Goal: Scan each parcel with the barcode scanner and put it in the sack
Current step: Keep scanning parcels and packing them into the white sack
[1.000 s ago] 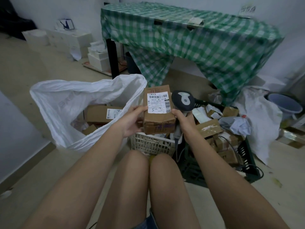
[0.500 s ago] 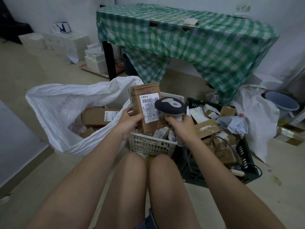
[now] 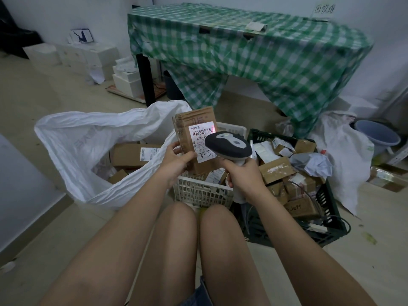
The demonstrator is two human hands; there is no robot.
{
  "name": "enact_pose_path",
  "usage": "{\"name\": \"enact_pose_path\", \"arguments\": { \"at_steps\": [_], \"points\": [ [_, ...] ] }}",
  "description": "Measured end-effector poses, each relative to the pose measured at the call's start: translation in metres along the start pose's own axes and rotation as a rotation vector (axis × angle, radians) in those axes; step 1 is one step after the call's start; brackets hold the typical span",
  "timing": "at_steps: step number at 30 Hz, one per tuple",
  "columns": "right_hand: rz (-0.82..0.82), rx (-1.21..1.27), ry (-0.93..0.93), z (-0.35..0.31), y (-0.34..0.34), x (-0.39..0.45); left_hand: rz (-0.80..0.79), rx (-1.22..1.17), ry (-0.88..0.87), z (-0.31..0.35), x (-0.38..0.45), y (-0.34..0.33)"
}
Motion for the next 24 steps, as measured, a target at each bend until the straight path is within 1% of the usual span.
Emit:
{"name": "enact_pose_path", "arguments": {
  "at_steps": [9, 13, 17, 21, 23, 24],
  "points": [
    [-0.014, -0.014, -0.008, -0.007, 0.000, 0.004, 0.010, -0.013, -0.009, 0.004, 0.003, -0.001],
    [-0.031, 0.008, -0.033, -0.012, -0.006, 0.014, 0.027, -0.042, -0.022, 0.006, 0.002, 0.009],
    [-0.002, -0.006, -0.043, -0.019, -0.023, 0.039, 0.158, -0.037, -0.098, 0.021, 0.000, 0.045],
    [-0.014, 0.033, -0.057, -0.029, -0.048, 0.075, 0.352, 0.014, -0.301, 0.050, 0.000, 0.095],
    [-0.005, 0.039, -0.062, -0.029, -0.059, 0.094, 0.427, 0.088, -0.351, 0.059, 0.009, 0.125],
    [0.004, 0.042, -0.068, -0.028, -0.063, 0.104, 0.459, 0.170, -0.358, 0.063, 0.014, 0.140]
  ]
}}
Point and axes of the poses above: each hand's wrist, its own x-axis towards the middle knuckle, its own y-axis out of the back of the hand, z = x × y, the point moved 4 cm from there along x, towards the middle knuckle, and after that the axes turned 3 degrees about -z, right-handed, at the moved point
